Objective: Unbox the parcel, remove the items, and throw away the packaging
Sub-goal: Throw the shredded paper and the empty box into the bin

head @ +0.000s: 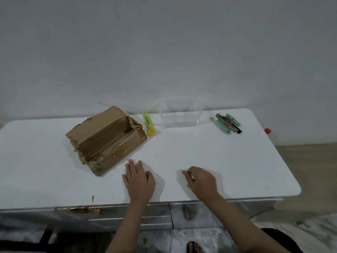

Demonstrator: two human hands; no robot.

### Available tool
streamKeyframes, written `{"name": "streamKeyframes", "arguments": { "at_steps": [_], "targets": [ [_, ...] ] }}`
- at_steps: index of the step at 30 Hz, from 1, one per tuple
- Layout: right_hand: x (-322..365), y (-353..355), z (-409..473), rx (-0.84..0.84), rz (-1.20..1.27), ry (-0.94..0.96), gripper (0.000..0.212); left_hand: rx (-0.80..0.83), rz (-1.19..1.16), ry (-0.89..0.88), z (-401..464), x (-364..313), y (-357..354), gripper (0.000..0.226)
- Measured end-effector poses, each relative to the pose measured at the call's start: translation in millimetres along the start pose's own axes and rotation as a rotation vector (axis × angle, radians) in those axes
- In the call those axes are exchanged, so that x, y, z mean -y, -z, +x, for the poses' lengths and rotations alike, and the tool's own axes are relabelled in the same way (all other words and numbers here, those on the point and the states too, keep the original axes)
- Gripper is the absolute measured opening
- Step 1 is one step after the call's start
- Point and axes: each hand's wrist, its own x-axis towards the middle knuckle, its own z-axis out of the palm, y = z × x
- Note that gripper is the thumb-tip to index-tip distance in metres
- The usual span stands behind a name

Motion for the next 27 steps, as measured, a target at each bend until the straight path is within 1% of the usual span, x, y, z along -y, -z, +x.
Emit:
{"name": "streamKeyframes", "arguments": {
  "at_steps": [2, 4, 7, 10, 13, 15, 18, 20, 21, 22, 24, 25, 27],
  "targets": [
    [3.1, 11.1, -6.9, -0.037, 0.086, -0.143, 0.035, 0.015, -0.012, 0.001, 0.0, -1.2, 1.4, 0.053],
    [4.9, 24.4, -15.3, -0.087, 0.224, -0.311, 0.031, 0.027, -0.018, -0.002, -4.4, -4.4, 1.2, 0.052],
    [0.1, 45.6, -35.8, -0.210, 0.326, -0.501, 0.037, 0.071, -0.024, -0.092, -23.3, -15.8, -5.1, 0.051],
    [-8.5, 65.4, -65.0, -0.279, 0.356, -0.609, 0.042, 0.154, 0.006, -0.263, -49.5, -33.7, -20.0, 0.052],
    [-16.2, 86.7, -95.2, -0.350, 0.307, -0.682, 0.043, 0.220, 0.003, -0.440, -70.8, -58.0, -35.5, 0.052],
    [-22.6, 100.7, -114.5, -0.400, 0.321, -0.741, 0.043, 0.268, 0.022, -0.543, -85.6, -77.6, -46.1, 0.051],
    [-38.1, 123.6, -142.8, -0.492, 0.291, -0.852, 0.038, 0.340, 0.048, -0.626, -111.8, -111.3, -60.2, 0.057],
    [-50.8, 139.4, -159.6, -0.543, 0.270, -0.896, 0.044, 0.414, 0.043, -0.672, -129.4, -132.2, -68.8, 0.065],
    [-59.3, 146.5, -168.1, -0.565, 0.263, -0.918, 0.049, 0.454, 0.029, -0.725, -137.3, -141.5, -73.5, 0.067],
    [-68.8, 153.1, -176.1, -0.581, 0.262, -0.944, 0.053, 0.499, -0.008, -0.791, -144.7, -150.5, -78.1, 0.068],
    [-88.8, 164.2, -190.3, -0.601, 0.284, -0.977, 0.055, 0.619, -0.157, -0.909, -158.8, -171.0, -85.3, 0.063],
    [-99.0, 170.0, -195.9, -0.609, 0.294, -0.992, 0.054, 0.675, -0.243, -0.939, -165.4, -182.4, -88.6, 0.060],
    [-117.1, 186.7, -203.0, -0.609, 0.302, -1.035, 0.048, 0.738, -0.376, -0.968, -177.1, -207.6, -97.1, 0.056]
  ]
}}
